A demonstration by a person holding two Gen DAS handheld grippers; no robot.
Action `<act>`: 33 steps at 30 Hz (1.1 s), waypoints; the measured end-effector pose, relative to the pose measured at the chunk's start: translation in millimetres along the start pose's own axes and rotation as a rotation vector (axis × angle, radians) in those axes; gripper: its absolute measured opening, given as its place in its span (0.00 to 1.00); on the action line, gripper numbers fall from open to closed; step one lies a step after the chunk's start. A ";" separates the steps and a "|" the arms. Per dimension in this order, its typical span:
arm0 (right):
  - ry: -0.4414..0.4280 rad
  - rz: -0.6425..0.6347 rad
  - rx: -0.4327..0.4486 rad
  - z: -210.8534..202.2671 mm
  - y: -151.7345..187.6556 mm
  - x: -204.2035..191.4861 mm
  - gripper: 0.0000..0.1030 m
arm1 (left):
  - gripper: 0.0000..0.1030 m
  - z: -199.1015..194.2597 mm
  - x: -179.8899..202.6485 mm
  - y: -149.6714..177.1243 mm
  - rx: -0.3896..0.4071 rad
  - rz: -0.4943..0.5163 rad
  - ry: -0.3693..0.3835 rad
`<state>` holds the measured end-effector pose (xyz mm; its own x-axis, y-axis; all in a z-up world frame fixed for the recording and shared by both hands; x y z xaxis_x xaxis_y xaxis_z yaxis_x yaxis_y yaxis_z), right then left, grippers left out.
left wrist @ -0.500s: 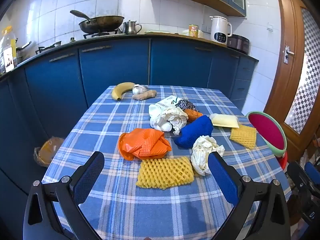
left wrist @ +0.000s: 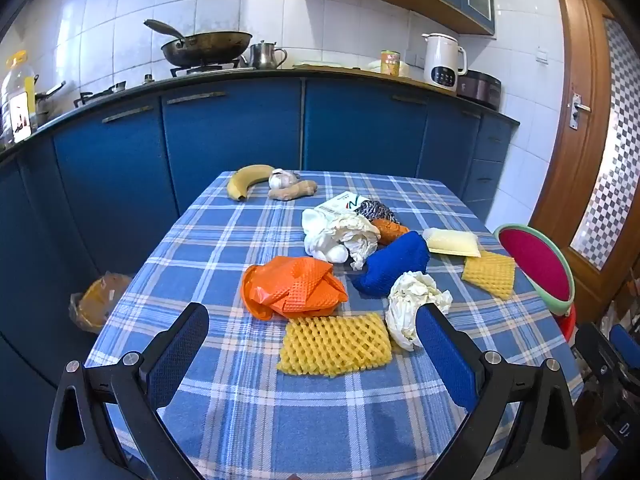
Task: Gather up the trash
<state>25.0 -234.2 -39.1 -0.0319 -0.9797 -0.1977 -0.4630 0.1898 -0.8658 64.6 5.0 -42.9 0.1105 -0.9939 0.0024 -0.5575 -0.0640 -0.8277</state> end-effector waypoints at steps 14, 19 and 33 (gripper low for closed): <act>0.000 0.002 -0.001 0.6 0.2 -0.8 0.99 | 1.00 0.5 0.3 0.8 0.003 0.002 -0.004; 0.001 0.002 -0.001 0.1 0.3 -0.6 0.99 | 1.00 -0.1 -1.1 0.8 0.004 0.001 -0.007; -0.001 0.002 0.001 -1.2 -0.3 -1.0 0.99 | 1.00 -1.8 -0.5 0.1 0.008 0.000 -0.009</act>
Point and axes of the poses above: each gripper's, at about its wrist camera, not at the fingertips, and z roughly the way its jaws point, x to its right, y to its underside, the point moved 8 cm from there along z, roughly the way its jaws point, and after that the axes turned 5 degrees about -y, right-handed, at the moved point
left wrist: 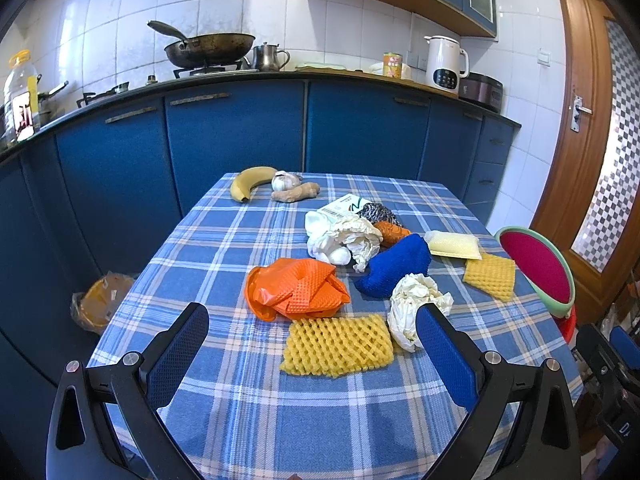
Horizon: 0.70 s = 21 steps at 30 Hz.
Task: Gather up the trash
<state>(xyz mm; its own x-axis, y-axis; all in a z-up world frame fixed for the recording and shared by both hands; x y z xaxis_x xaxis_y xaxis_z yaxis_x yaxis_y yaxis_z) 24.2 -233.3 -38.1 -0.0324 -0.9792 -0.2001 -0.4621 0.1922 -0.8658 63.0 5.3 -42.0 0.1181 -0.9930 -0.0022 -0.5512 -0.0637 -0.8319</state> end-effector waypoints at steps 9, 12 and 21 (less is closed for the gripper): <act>0.000 0.000 0.001 -0.6 -0.3 0.1 0.99 | 1.00 -0.7 0.1 -0.3 0.002 -0.001 0.000; 0.000 0.001 0.000 -0.4 0.0 0.3 0.99 | 1.00 -2.0 1.1 -0.6 0.002 0.002 0.001; -0.001 0.001 0.000 -0.3 -0.3 0.3 0.99 | 1.00 -2.5 1.0 -0.7 0.001 0.002 0.002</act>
Point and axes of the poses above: each gripper's, at about its wrist camera, not at the fingertips, and z roughly the way its jaws point, x to its right, y to its underside, the point moved 8 cm from there along z, roughly the way its jaws point, and after that the axes turned 5 degrees about -y, right-handed, at the moved point
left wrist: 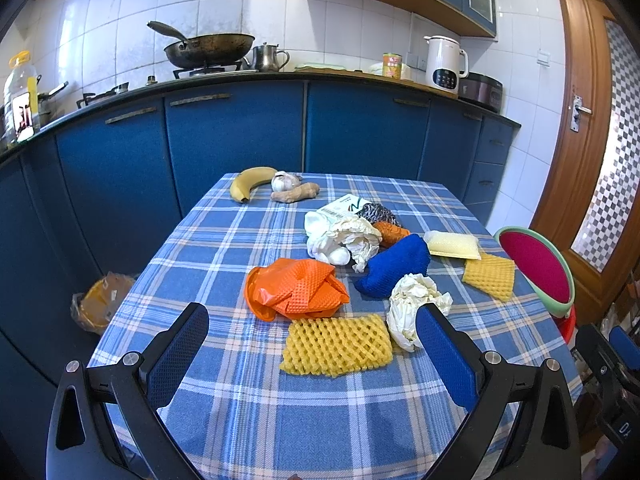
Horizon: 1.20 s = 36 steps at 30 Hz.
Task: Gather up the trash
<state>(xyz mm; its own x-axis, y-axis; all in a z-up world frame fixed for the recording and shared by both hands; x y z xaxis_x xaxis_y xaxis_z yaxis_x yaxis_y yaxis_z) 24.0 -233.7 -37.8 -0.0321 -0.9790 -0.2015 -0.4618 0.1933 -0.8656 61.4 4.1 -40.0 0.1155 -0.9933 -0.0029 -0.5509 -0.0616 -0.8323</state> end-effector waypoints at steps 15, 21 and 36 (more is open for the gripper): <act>0.000 0.001 0.001 1.1 1.7 1.3 0.99 | 1.00 0.2 -0.5 0.4 -0.002 0.000 -0.001; 0.001 0.004 -0.002 1.4 0.9 1.9 0.99 | 1.00 1.5 -1.8 1.7 -0.009 0.000 -0.005; 0.037 0.040 -0.035 17.1 7.9 23.6 0.99 | 1.00 40.5 -21.2 24.1 -0.125 0.020 -0.075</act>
Point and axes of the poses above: each gripper's, at about its wrist camera, not at the fingertips, and z roughly the way its jaws point, x to its right, y to its underside, the point moved 8 cm from there along z, roughly the way its jaws point, and after that the axes turned 5 degrees about -y, right-handed, at the moved point
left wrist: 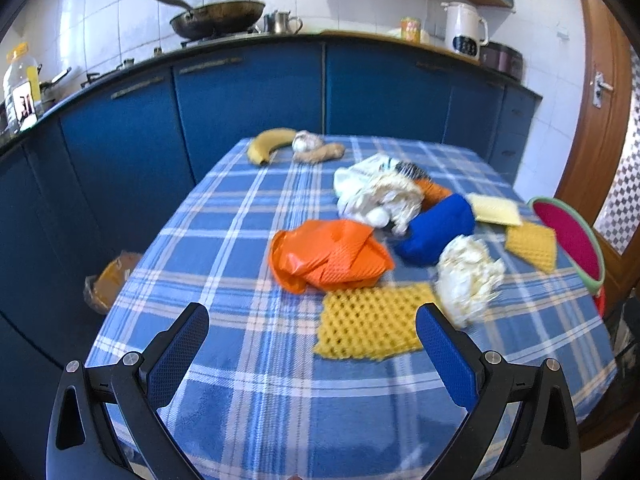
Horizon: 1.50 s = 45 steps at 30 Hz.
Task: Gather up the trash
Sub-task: 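Lower the left tool onto the yellow foam net sleeve and close it, then grasp the crumpled white paper with the right tool while the left tool holds the net sleeve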
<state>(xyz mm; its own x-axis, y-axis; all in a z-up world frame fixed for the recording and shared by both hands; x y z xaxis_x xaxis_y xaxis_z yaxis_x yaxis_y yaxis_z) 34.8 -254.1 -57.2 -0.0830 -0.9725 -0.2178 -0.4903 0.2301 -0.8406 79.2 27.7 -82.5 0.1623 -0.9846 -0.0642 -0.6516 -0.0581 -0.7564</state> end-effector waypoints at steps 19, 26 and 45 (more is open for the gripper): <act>0.010 0.029 -0.071 27.6 7.4 15.0 0.99 | 0.69 53.6 48.9 14.0 -0.175 0.058 0.172; 0.001 0.032 -0.069 34.0 4.1 14.1 0.99 | 0.20 43.0 63.7 15.2 -0.171 0.085 0.283; -0.142 -0.145 -0.128 51.7 -6.7 -71.7 0.99 | 0.18 3.1 -0.9 -39.8 -0.004 0.030 0.223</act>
<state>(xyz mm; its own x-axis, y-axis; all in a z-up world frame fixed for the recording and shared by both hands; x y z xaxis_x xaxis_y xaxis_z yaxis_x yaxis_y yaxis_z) 88.9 -184.1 -61.6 0.1146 -0.9779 -0.1750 -0.5945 0.0736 -0.8007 107.3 31.4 -54.4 -0.0252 -0.9979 0.0592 -0.6564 -0.0281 -0.7539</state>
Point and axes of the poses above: each gripper's, at about its wrist camera, not at the fingertips, and z roughly the way its jaws point, x to its right, y to its underside, the point moved 8 cm from there along z, roughly the way its jaws point, and after that the axes turned 5 degrees about -y, right-handed, at the moved point
